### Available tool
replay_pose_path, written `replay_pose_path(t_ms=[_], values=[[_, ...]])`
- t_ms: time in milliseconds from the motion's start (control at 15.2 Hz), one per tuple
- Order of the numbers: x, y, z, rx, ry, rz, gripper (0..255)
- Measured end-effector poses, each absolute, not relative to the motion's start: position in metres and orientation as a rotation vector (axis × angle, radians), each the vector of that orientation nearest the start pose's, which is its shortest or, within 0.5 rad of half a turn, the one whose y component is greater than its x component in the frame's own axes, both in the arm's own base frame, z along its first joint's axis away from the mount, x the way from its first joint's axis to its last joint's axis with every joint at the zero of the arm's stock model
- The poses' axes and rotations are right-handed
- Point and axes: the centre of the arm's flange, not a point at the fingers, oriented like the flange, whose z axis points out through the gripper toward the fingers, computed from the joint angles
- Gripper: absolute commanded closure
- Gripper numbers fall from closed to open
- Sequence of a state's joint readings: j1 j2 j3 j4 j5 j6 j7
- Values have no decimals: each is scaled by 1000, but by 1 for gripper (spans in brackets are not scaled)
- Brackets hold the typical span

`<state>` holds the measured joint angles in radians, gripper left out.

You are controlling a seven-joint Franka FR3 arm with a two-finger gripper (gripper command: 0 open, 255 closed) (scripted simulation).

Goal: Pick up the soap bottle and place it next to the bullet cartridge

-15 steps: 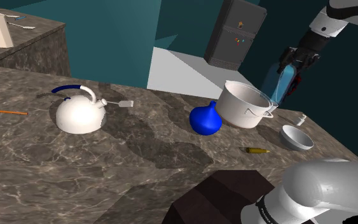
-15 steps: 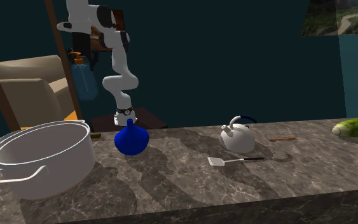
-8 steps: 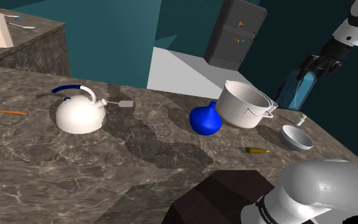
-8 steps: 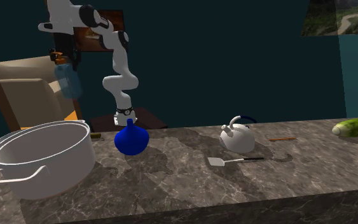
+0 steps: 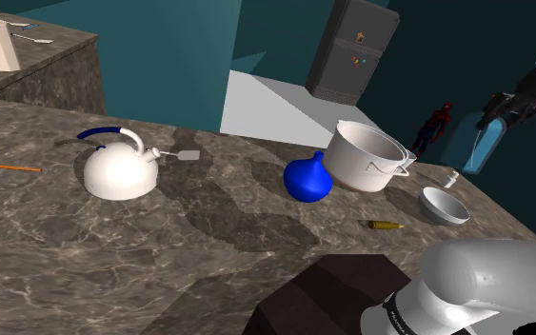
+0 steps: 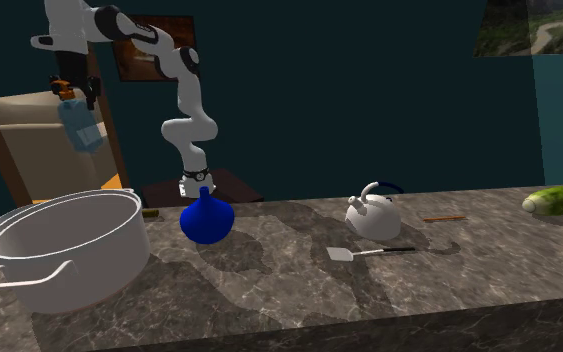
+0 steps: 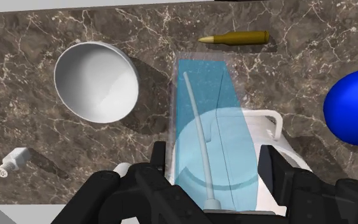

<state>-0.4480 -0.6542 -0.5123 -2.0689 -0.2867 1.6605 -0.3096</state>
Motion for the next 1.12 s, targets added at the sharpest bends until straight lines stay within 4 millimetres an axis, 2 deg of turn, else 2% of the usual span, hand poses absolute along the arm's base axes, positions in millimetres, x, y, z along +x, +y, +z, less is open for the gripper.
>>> replay_pose_path(t_ms=[198, 330, 1122], values=[[112, -398, 649, -3081, 929, -251, 255], [103, -409, 644, -3081, 928, -250, 255], [98, -412, 586, -3082, 927, -249, 255]])
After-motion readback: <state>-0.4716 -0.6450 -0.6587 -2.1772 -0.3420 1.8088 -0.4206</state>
